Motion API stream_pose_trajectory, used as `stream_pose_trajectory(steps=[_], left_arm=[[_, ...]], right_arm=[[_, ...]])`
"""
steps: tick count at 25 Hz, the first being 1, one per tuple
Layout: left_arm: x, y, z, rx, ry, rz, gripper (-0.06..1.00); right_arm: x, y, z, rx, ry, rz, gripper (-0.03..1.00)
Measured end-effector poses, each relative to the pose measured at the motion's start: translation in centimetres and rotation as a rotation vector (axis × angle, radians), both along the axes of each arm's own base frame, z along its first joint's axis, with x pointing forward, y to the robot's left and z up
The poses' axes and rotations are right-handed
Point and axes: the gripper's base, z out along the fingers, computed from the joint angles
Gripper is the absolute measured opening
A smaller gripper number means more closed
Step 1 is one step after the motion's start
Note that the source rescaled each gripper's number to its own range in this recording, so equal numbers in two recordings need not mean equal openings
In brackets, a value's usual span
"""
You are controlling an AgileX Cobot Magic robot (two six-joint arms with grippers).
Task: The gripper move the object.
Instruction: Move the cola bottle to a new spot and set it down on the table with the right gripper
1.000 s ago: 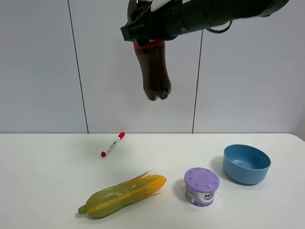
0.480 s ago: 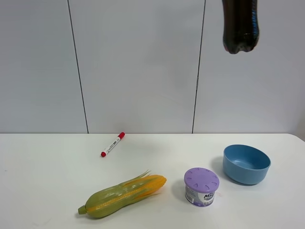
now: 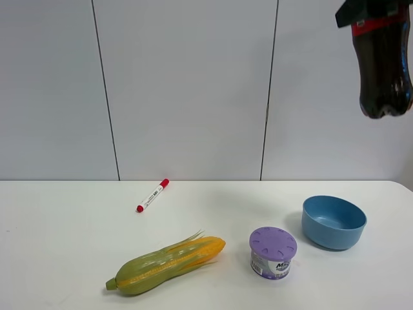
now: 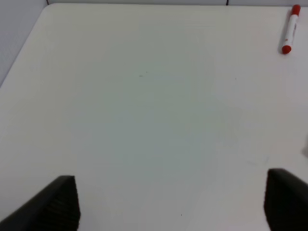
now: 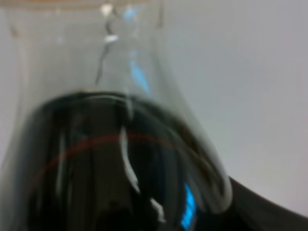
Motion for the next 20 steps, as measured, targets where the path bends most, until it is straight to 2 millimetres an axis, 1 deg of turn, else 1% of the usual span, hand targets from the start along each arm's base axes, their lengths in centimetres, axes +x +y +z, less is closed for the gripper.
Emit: stream_pose_trajectory(steps=[2,5,9,11,12,15,17,20], left_arm=[[0.0,0.0,0.0,0.0,0.0,0.0,1.0],[0.0,0.0,0.0,0.0,0.0,0.0,1.0],[0.0,0.0,0.0,0.0,0.0,0.0,1.0],[0.0,0.0,0.0,0.0,0.0,0.0,1.0],[0.0,0.0,0.0,0.0,0.0,0.0,1.0],[0.0,0.0,0.0,0.0,0.0,0.0,1.0],[0.0,0.0,0.0,0.0,0.0,0.0,1.0],[0.0,0.0,0.0,0.0,0.0,0.0,1.0]], right_arm=[[0.0,-0.6,-2.4,0.046,0.058,-0.027,0.0],[-0.9,-0.8,-6.7,0.091,0.131,-0.045,0.0],[-2.5,-1.2,-11.2,0.104,0.113,-0.061,0.0],[-3.5,-1.5,-12.9,0.107,0.082,-0.066,0.0],[-4.1,-1.6,-13.6,0.11,0.057,-0.068,0.0],[-5.4,-2.0,-14.6,0.124,-0.034,-0.072,0.0],[-6.2,-2.2,-14.6,0.133,-0.099,-0.072,0.0],[-7.2,-2.4,-14.8,0.131,-0.145,-0.064,0.0]])
